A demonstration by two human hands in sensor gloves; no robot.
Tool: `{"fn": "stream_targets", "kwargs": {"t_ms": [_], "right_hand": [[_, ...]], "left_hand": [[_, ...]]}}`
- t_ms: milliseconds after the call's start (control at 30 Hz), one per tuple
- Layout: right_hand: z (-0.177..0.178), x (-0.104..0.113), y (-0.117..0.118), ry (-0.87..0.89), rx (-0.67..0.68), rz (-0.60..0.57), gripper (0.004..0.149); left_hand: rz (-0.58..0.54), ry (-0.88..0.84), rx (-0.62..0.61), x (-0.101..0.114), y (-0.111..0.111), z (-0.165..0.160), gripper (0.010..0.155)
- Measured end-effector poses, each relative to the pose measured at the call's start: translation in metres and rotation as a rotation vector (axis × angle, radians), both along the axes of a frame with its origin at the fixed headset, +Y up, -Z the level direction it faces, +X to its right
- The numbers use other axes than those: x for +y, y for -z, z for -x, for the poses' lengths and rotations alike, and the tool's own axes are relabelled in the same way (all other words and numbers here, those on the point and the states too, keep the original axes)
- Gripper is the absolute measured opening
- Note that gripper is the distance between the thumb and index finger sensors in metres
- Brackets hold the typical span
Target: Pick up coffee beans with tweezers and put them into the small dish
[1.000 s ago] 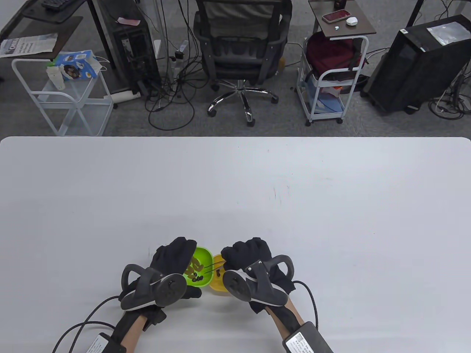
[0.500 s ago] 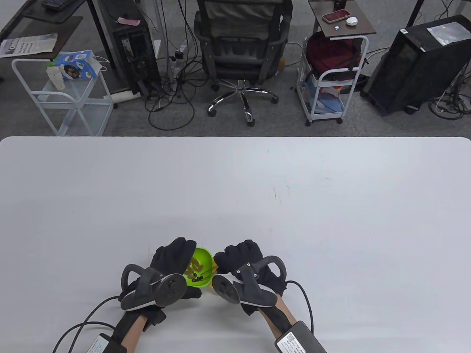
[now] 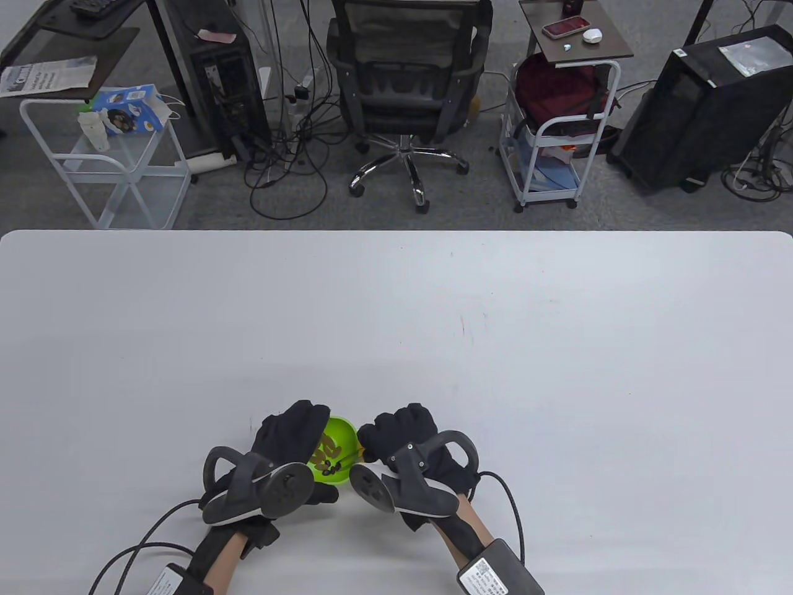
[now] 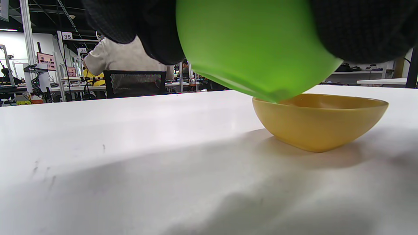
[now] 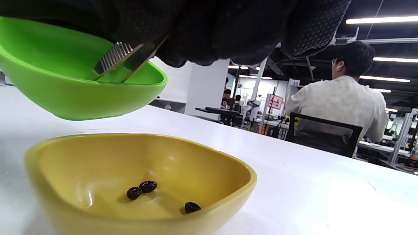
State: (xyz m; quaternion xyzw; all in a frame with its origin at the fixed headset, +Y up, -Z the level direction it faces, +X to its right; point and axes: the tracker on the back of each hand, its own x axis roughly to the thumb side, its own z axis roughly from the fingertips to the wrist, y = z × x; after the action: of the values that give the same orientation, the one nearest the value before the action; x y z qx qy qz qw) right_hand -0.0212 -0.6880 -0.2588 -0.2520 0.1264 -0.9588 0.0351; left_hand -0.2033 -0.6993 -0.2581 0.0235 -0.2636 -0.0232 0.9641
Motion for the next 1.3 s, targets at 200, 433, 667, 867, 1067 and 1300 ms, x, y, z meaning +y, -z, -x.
{"fn": "stream_targets", "kwargs": {"t_ms": [200,433,667,867,1067,1300], "right_hand": [[-0.003,0.002,0.000,0.017,-0.010,-0.007,0.043],[-0.012,0.008,0.002,0.077,-0.024,-0.002,0.043],[-0.038,0.019,0.004,0.178,-0.076,-0.009,0.043],[-0.064,0.021,0.008,0.236,-0.147,0.004,0.043],[-0.074,0.014,0.014,0.233,-0.187,0.043,0.043],[-0.075,0.010,0.016,0.225,-0.193,0.066,0.043]], "left_hand": [[-0.004,-0.001,0.001,0.000,-0.001,0.001,0.113],[-0.001,0.010,0.001,-0.001,0.000,0.000,0.113],[0.001,0.024,-0.018,-0.002,-0.002,-0.005,0.113],[-0.001,0.015,-0.014,-0.002,-0.002,-0.004,0.113],[0.006,0.019,-0.015,-0.001,-0.001,-0.004,0.113],[0.004,0.007,-0.006,0.000,-0.001,-0.003,0.113]]}}
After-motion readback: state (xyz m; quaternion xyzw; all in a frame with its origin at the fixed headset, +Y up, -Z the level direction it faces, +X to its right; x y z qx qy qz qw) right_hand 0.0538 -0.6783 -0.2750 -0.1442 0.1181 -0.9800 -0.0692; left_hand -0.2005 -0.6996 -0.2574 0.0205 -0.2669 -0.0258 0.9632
